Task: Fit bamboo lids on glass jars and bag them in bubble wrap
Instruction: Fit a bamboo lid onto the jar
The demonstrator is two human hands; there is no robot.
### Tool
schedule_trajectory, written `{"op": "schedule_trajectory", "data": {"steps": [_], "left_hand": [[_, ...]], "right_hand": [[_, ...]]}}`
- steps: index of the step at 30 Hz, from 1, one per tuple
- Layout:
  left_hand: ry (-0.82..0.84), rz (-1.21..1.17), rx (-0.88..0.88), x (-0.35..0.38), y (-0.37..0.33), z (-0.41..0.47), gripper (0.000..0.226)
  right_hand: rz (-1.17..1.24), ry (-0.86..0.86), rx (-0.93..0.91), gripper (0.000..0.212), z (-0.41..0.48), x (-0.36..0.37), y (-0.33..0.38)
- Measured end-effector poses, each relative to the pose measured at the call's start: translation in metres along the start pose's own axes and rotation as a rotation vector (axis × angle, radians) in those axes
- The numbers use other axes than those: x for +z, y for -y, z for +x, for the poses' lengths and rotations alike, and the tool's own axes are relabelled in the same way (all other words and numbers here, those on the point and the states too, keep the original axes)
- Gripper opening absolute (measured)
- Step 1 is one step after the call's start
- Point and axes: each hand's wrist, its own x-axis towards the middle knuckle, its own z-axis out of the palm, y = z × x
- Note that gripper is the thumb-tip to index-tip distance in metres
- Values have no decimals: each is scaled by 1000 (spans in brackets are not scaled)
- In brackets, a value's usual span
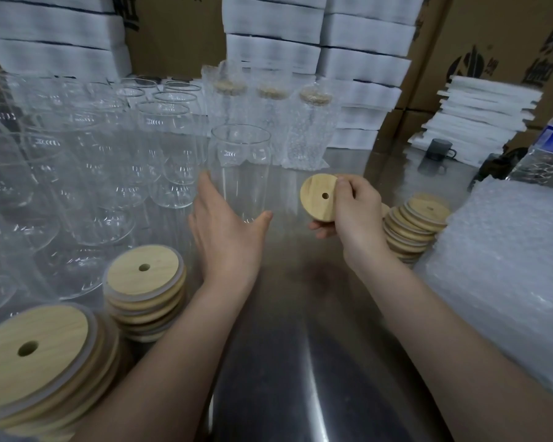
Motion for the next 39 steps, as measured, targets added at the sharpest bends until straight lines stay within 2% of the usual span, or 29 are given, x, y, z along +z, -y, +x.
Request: {"op": "schedule_trajectory", "data": {"steps": [3,8,10,14,16,19,23,26,32,39], "left_hand": [[-19,18,-11,0,-2,-3,107],[-82,90,73,-3,-13,-10,112],[-146,129,161,-6,-21,-14,105],[-205,119,414,-12,-35,-25,89],[-177,98,541,-11,-39,-30,81],[-70,58,652,-7,-41,-36,69],[227,56,576,-1,-41,-43,74],[357,104,533,3,-37,-40,75],[369,149,517,5,-32,-34,61],[342,58,534,4,-32,-33,49]], "right_hand": [[145,66,108,23,-2,2,0],[242,161,160,16,-6,5,0],[271,187,159,13,-7,6,1],[292,232,134,32,-10,4,4],[282,254,106,39,-11,4,5],[294,257,63,34,-14,5,6],[247,235,9,8,-18,6,12],[265,251,7,6,-18,7,12],[323,297,-11,34,-19,11,10],[506,418,85,29,-20,10,13]]}}
